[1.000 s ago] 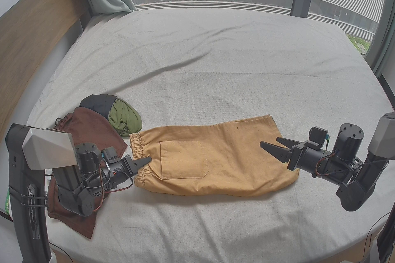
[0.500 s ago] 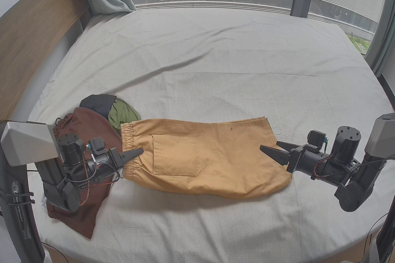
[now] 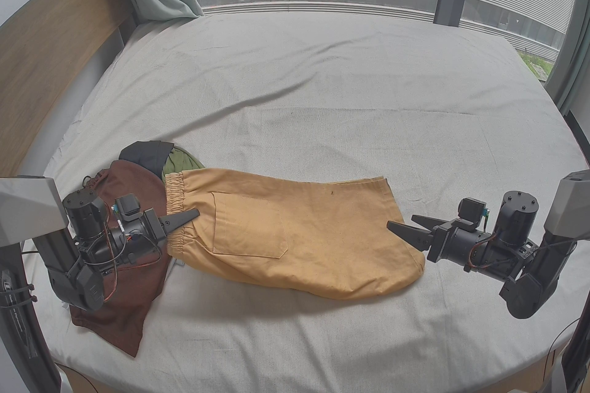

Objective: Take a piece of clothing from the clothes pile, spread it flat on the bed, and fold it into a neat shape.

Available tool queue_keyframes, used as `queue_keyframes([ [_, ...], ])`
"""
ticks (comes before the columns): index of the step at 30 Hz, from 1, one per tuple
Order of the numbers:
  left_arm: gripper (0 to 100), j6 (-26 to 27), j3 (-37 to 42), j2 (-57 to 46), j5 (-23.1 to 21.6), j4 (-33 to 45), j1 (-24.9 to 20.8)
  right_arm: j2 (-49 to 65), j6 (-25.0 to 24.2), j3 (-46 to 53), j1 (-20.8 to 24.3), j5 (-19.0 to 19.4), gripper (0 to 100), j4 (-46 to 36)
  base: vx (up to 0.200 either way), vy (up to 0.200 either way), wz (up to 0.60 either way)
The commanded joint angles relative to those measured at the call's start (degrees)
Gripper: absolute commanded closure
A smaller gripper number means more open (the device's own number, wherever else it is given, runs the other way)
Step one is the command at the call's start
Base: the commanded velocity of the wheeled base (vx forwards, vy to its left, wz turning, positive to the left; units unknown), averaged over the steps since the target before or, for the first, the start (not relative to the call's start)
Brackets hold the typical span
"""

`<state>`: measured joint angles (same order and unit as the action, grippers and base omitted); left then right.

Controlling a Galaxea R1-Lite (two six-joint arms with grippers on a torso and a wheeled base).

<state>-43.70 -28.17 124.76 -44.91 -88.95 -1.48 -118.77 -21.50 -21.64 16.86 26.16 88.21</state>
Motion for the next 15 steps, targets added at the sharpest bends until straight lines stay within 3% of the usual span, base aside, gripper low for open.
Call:
queue_keyframes([
  [1, 100, -0.1, 0.0, -1.4, -0.2, 0.0, 0.7, 0.1, 0.1, 0.6, 0.1, 0.0, 0, 0.0, 0.000, 0.000, 0.00],
  [15, 100, -2.9, 0.0, -4.2, -7.6, 0.0, 6.0, 0.0, 0.1, 0.8, 0.0, 0.0, 0, 0.1, 0.000, 0.000, 0.00],
])
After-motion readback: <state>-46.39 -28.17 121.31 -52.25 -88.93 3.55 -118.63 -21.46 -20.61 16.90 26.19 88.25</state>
